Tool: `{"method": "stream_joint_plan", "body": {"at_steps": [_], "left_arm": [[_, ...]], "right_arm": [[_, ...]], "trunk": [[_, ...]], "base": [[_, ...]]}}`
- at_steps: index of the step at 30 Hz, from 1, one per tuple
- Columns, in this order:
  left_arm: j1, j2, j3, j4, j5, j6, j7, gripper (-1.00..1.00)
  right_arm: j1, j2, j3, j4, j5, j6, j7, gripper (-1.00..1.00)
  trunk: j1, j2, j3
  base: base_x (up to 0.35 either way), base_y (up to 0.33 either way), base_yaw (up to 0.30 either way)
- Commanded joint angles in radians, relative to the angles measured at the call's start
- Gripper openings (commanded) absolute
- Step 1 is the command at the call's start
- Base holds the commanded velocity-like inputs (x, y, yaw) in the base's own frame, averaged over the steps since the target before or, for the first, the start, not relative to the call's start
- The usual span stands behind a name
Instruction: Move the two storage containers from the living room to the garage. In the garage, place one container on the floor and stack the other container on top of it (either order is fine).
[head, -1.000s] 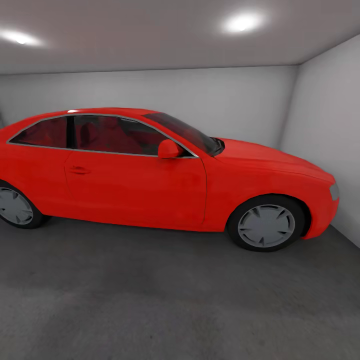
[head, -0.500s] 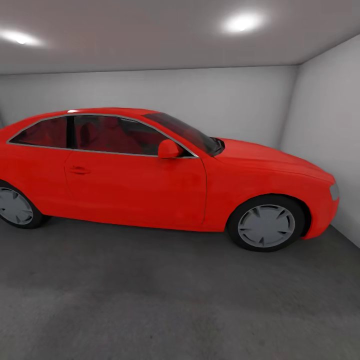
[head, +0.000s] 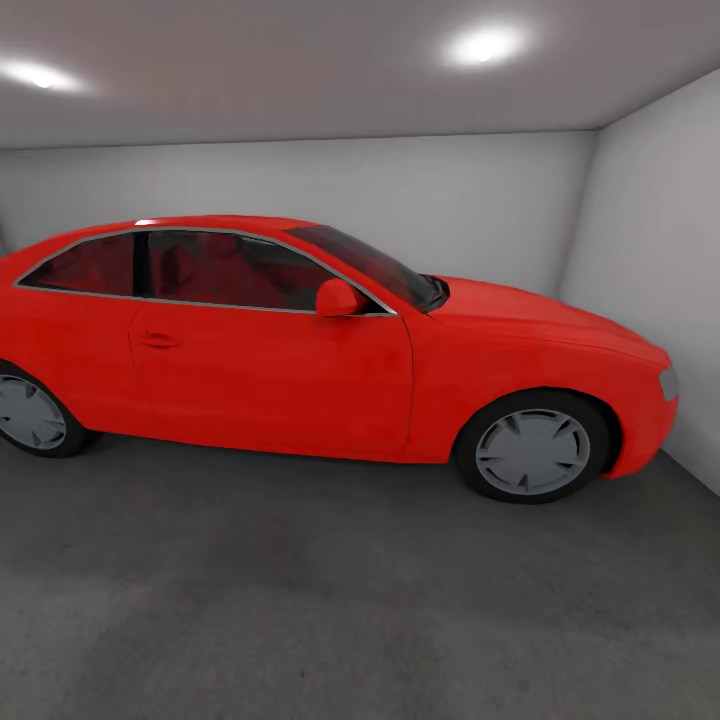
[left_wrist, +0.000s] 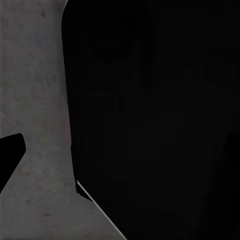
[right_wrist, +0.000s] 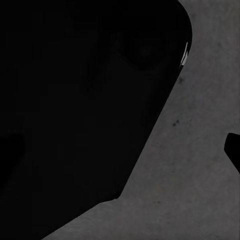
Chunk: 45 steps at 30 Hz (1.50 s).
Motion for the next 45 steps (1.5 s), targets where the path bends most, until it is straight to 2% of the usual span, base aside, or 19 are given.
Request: {"method": "stream_joint_plan", "body": {"at_steps": [1, 45], "left_arm": [[0.000, 0.000, 0.000, 0.000, 0.000, 0.000, 0.000, 1.00], [0.000, 0.000, 0.000, 0.000, 0.000, 0.000, 0.000, 1.00]], "right_arm": [[0.000, 0.000, 0.004, 0.000, 0.000, 0.000, 0.000, 1.00], [0.000, 0.000, 0.004, 0.000, 0.000, 0.000, 0.000, 1.00]], "trunk": [[0.000, 0.000, -0.001], [0.000, 0.000, -0.001]], "base": [[0.000, 0.000, 0.000], [0.000, 0.000, 0.000]]}}
